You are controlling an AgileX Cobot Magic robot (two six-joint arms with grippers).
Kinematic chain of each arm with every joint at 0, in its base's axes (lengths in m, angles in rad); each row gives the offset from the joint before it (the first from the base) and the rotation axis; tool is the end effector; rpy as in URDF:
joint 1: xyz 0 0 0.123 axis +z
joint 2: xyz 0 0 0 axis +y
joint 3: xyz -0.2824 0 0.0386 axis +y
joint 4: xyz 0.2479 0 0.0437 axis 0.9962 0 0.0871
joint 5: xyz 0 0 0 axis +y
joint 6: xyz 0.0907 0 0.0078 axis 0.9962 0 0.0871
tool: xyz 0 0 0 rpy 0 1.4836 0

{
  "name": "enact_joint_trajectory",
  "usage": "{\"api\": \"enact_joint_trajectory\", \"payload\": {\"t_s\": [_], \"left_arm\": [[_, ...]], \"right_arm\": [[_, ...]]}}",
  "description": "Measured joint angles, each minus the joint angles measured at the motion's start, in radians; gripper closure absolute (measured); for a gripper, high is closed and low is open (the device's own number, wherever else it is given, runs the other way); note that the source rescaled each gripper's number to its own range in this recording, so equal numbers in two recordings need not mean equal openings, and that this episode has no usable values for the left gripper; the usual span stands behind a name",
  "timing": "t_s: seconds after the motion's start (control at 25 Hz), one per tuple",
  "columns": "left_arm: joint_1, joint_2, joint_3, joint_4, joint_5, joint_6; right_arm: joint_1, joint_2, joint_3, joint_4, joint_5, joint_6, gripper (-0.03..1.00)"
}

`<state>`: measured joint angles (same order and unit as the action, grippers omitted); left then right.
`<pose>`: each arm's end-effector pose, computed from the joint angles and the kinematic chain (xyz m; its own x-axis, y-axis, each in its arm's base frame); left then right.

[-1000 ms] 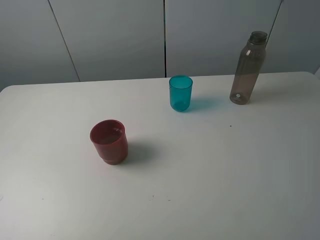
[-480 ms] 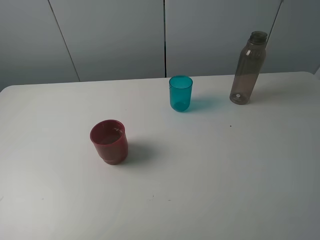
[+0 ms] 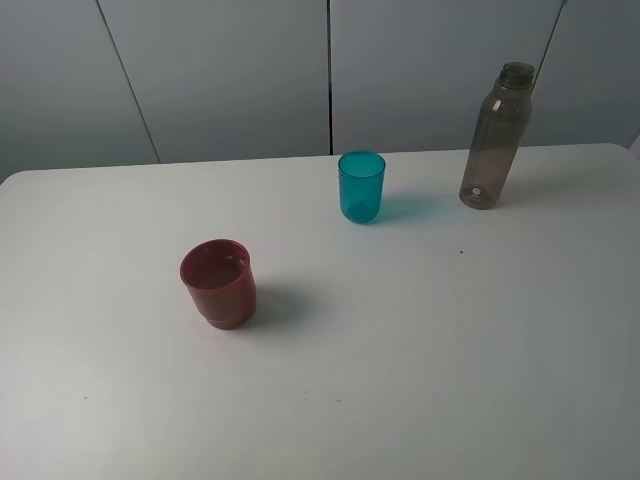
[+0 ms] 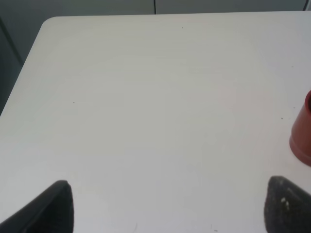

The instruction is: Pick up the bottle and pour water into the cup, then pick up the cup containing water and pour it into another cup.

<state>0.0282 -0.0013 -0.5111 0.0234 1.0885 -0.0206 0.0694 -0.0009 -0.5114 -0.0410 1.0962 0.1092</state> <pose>-0.0076 0.0017 0.2780 -0.4689 -0.0230 -0.8830 -0.0511 0.9987 0.0011 -0.0076 -0.0039 0.2775 -0.4765 0.0574 -0.8773 0.0058 0.9981 0.0621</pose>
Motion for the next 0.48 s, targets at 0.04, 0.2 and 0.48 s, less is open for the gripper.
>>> {"api": "enact_joint_trajectory", "payload": {"t_s": [0.04, 0.2, 0.48], "left_arm": [[0.0, 0.0, 0.0, 0.0, 0.0, 0.0], [0.0, 0.0, 0.0, 0.0, 0.0, 0.0], [0.0, 0.0, 0.0, 0.0, 0.0, 0.0]], "right_arm": [[0.0, 0.0, 0.0, 0.002, 0.0, 0.0, -0.01], [0.0, 0.0, 0.0, 0.002, 0.0, 0.0, -0.01], [0.0, 0.0, 0.0, 0.002, 0.0, 0.0, -0.01]]}}
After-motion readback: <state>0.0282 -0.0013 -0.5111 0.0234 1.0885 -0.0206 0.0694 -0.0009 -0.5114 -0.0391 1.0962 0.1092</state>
